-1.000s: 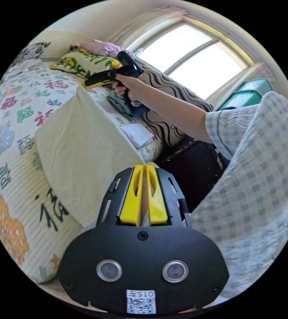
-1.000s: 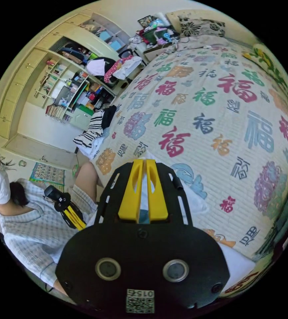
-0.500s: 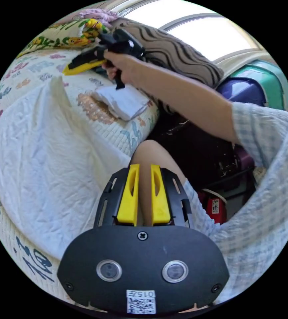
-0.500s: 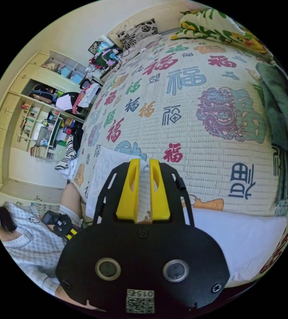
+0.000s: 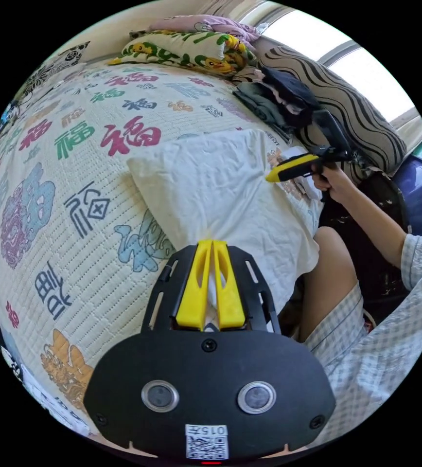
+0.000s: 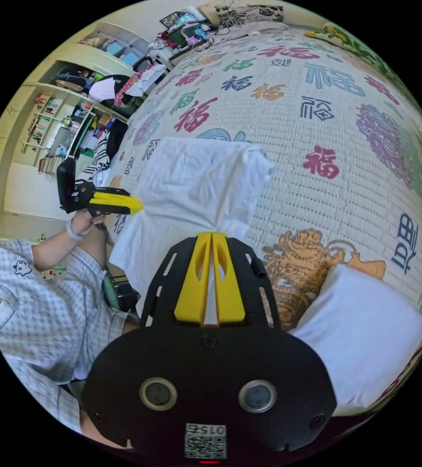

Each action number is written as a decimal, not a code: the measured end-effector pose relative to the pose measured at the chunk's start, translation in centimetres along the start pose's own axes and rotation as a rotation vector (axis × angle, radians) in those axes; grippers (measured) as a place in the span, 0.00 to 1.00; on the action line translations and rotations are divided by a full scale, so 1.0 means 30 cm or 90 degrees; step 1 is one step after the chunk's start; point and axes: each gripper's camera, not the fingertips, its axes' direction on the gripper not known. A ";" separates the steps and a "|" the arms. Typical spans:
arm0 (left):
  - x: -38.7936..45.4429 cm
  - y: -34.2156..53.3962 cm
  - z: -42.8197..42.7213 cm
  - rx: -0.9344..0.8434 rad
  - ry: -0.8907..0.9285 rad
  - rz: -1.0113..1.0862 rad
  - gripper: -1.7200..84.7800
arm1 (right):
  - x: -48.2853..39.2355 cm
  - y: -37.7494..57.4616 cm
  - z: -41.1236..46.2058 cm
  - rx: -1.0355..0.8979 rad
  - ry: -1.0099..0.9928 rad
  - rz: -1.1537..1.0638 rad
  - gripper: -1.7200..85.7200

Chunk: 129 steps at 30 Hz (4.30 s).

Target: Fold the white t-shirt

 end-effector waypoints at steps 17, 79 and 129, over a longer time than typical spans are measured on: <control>-0.538 -0.294 0.197 0.042 0.264 -0.164 0.05 | 0.429 -0.061 0.083 0.055 -0.306 0.086 0.09; -0.023 0.160 0.040 0.056 0.081 0.054 0.09 | -0.160 0.146 0.242 0.058 0.043 0.084 0.14; -1.850 1.856 -2.011 0.255 0.256 -0.392 0.08 | -1.382 -0.816 0.804 -0.017 -0.534 -0.123 0.08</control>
